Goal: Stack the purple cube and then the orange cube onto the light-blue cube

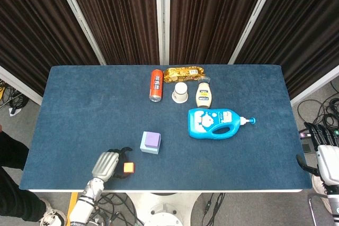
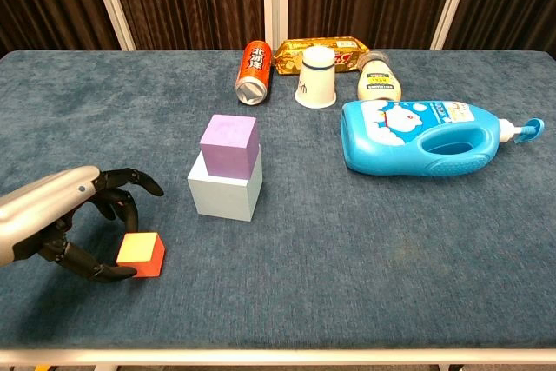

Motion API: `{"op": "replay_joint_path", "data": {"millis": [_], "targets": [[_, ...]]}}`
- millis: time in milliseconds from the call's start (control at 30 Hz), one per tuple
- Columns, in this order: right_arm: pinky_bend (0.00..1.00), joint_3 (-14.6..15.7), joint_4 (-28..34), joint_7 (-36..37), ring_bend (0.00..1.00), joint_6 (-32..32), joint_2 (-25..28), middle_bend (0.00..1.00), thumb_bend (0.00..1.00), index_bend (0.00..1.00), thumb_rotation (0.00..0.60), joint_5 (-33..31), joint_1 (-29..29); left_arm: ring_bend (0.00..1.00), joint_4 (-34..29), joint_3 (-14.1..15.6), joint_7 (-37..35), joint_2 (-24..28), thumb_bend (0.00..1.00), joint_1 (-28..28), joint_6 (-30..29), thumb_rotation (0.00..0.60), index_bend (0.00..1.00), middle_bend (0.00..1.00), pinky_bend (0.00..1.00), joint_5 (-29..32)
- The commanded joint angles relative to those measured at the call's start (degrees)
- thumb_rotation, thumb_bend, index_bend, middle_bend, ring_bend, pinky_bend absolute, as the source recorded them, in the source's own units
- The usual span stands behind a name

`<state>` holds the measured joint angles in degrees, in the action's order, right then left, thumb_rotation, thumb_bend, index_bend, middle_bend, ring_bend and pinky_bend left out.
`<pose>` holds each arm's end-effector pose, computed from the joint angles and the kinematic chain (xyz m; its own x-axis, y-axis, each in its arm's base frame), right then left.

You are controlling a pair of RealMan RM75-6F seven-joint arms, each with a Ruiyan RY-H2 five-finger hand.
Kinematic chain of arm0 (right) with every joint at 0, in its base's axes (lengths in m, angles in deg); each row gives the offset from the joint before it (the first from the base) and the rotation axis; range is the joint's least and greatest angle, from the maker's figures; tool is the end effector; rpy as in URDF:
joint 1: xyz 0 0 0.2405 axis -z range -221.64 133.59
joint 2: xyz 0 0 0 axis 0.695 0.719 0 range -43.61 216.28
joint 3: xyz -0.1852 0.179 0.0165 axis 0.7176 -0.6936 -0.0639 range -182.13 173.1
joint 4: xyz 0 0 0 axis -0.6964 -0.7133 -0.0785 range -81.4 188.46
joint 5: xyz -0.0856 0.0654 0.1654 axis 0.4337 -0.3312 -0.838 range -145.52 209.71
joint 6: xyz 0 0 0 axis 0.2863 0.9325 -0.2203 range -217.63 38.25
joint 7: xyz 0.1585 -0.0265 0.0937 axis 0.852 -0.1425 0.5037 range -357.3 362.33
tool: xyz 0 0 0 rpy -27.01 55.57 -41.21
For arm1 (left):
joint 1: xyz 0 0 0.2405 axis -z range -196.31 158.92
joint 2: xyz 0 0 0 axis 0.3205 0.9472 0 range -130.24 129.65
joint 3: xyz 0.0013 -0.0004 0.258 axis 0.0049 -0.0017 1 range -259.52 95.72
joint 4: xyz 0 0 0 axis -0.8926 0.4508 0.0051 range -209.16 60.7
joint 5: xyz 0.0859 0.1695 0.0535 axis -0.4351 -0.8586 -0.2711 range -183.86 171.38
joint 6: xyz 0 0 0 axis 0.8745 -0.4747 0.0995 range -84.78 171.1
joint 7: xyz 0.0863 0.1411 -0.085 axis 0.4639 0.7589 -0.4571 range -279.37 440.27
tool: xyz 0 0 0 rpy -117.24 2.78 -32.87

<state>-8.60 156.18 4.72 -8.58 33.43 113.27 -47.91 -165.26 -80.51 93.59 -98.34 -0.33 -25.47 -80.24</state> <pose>-0.3028 -0.2183 0.2127 0.3616 -0.0543 0.9308 -0.9277 0.0780 0.3650 -0.1966 0.2339 -0.0689 0.1129 0.4110 0.9046 0.9889 -0.1346 -0.0623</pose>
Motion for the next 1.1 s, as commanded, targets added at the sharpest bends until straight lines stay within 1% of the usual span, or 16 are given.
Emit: {"op": "replay_joint_path", "data": {"millis": [33, 367, 500, 600, 767, 900, 1100], "targets": [[0.0, 0.0, 0.0, 0.0, 0.0, -0.1, 0.1, 0.09, 0.23, 0.04, 0.6, -0.1, 0.0, 0.41, 0.3, -0.2, 0.1, -0.5, 0.22, -0.3, -0.2, 0.6, 0.33, 0.63, 0.36, 0.1], [0.0, -0.1, 0.2, 0.0, 0.0, -0.2, 0.2, 0.09, 0.23, 0.04, 0.6, -0.4, -0.1, 0.43, 0.6, -0.8, 0.0, -0.8, 0.25, -0.8, -0.3, 0.6, 0.35, 0.65, 0.38, 0.2], [0.0, -0.2, 0.1, 0.0, 0.0, -0.2, 0.1, 0.09, 0.23, 0.04, 0.6, -0.6, -0.1, 0.43, -0.4, -1.2, 0.1, 0.8, 0.25, -0.8, -0.8, 0.6, 0.34, 0.65, 0.38, -0.5], [0.0, -0.2, 0.1, -0.1, 0.0, -0.3, 0.1, 0.09, 0.23, 0.04, 0.6, -0.6, -0.1, 0.43, -1.7, -1.8, 0.7, 3.1, 0.25, -0.6, -1.5, 0.6, 0.34, 0.65, 0.38, -1.3], [0.0, -0.1, 0.2, -0.2, 0.0, -0.3, 0.1, 0.09, 0.23, 0.04, 0.6, -0.4, -0.1, 0.43, -3.7, -4.3, 2.3, 7.9, 0.25, 0.4, -2.0, 0.6, 0.34, 0.65, 0.38, -1.1], [0.0, -0.1, 0.3, -0.4, 0.0, -0.3, 0.1, 0.09, 0.23, 0.04, 0.6, -0.4, -0.2, 0.43, -3.7, -6.6, 3.0, 11.8, 0.25, 1.8, -1.1, 0.6, 0.35, 0.64, 0.38, -0.4], [0.0, -0.2, 0.0, -0.5, 0.0, 0.1, -0.3, 0.09, 0.23, 0.04, 0.6, 0.0, -0.2, 0.43, -2.6, -10.4, 0.5, 16.8, 0.25, 5.2, 2.2, 0.6, 0.35, 0.63, 0.38, 0.0]]}}
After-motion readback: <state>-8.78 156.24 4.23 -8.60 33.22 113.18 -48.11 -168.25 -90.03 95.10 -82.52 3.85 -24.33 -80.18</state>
